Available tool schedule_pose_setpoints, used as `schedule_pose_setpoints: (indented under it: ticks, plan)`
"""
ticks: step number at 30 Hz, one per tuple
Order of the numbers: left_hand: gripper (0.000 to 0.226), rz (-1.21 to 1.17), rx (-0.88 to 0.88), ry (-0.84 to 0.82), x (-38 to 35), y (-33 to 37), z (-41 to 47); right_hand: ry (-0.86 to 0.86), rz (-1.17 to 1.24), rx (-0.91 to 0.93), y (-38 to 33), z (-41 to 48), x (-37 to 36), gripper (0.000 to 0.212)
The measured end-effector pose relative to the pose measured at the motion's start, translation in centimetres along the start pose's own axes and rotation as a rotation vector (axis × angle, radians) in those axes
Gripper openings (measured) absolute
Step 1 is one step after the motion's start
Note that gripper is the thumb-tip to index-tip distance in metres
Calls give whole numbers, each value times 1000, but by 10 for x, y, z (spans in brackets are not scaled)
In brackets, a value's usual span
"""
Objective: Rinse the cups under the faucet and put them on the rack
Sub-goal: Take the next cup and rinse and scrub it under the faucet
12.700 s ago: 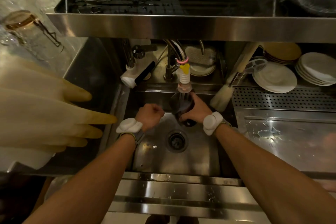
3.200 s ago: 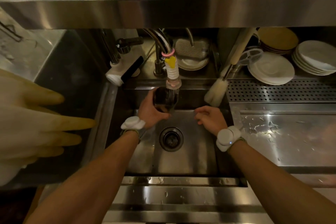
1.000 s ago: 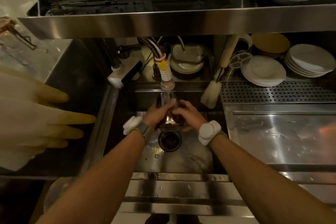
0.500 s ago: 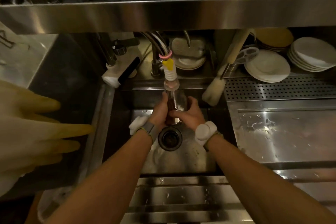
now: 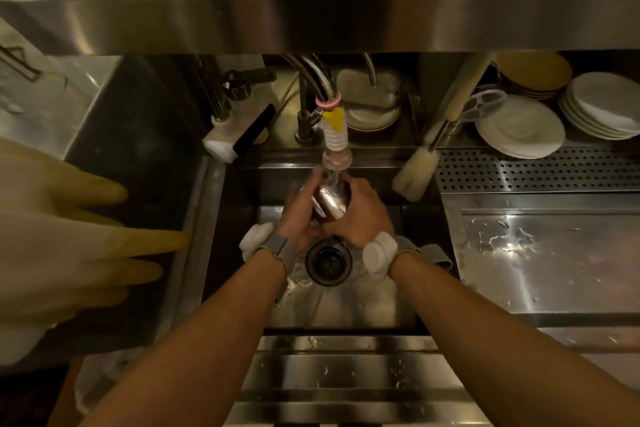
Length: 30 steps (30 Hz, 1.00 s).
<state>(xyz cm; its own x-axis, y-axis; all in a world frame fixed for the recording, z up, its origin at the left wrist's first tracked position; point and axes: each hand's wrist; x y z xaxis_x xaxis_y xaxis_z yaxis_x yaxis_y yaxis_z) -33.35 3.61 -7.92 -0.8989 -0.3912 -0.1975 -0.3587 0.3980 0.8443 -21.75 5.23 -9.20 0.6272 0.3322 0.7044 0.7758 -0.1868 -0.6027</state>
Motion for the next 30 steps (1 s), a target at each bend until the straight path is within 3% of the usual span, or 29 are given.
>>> schedule_pose_setpoints:
  ticks: [1, 4, 7, 11, 14, 17, 23, 27, 30]
  plan:
    - [29, 28, -40, 31, -3, 3, 1, 9, -26, 29, -4, 1, 2, 100]
    - [49, -26, -55, 88, -1, 5, 12, -29, 97, 61, -8, -3, 8, 97]
    - [47, -91, -23, 30, -6, 10, 18, -43, 269, 4, -2, -7, 16, 94]
    - [42, -263, 11, -35, -19, 21, 21, 4, 232, 24, -6, 0, 23, 103]
    - [57, -194, 96, -20, -20, 27, 24, 0, 224, 24, -10, 6, 22, 101]
    - [62, -78, 128, -41, -14, 32, 18, -99, 314, -74, -8, 7, 20, 94]
    - [63, -7, -8, 77, 8, 13, 14, -405, 688, -375, -8, 4, 13, 65]
    - [56, 2, 9, 62, 7, 4, 9, -421, 569, -398, -2, -2, 7, 76]
    - [66, 74, -57, 20, -1, -2, 10, -338, 550, -396, -1, 1, 6, 90]
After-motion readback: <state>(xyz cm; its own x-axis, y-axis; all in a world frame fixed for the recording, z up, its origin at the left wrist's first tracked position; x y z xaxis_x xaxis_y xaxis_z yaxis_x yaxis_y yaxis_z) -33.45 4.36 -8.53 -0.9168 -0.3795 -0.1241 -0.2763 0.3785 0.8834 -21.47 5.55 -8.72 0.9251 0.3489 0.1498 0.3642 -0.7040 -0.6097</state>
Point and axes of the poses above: each hand's wrist, its own z-axis towards the middle knuckle, its own x-axis out of the back of the hand, y = z × x, and after that the axes turned 15 degrees about -x, right-handed
